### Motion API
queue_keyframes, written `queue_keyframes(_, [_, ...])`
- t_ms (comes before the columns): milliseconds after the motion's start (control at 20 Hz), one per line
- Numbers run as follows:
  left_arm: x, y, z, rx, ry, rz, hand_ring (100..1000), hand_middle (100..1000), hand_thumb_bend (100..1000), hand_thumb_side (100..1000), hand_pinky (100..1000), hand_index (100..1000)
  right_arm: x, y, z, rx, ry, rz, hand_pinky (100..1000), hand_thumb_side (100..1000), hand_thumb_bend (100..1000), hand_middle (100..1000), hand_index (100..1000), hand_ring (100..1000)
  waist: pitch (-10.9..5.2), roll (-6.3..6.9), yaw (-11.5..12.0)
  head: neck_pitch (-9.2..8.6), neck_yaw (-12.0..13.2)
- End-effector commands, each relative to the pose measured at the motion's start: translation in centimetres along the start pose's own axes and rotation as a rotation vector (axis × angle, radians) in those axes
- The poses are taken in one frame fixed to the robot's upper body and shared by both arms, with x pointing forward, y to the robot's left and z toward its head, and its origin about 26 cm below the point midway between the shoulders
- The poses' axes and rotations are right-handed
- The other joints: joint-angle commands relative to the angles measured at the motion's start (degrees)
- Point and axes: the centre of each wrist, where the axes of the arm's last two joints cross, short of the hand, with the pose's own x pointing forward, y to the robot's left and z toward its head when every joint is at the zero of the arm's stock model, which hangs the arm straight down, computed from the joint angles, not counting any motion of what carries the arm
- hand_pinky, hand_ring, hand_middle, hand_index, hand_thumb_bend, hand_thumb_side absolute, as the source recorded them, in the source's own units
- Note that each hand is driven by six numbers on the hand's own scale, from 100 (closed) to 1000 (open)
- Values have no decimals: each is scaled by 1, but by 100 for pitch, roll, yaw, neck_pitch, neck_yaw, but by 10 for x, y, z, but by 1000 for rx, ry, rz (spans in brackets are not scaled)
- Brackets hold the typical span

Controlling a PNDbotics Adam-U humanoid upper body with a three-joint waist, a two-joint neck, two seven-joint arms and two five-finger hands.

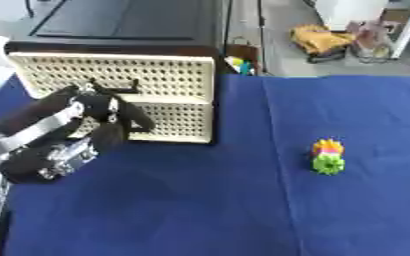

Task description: Pick up objects from table and place into drawer.

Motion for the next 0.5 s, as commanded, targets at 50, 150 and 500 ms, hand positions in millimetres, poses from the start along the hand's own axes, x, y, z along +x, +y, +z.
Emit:
queue_keyframes(50, [5,24,10,-4,3,-129,166,334,100,1000,100,783,2,-2,-5,-12,-16,-1,649,1000,100,506,778,529,-142,32,36,-40,-36])
queue_keyframes(150, [8,37,15,47,66,-186,107,294,100,1000,100,873,2,-3,-4,-8,-15,3,649,1000,100,506,778,530,-172,50,71,-25,-60])
queue_keyframes(500, [21,69,15,67,316,-426,100,100,100,928,100,944,1,-5,0,6,-8,11,650,1000,100,505,776,530,-264,107,135,41,-105])
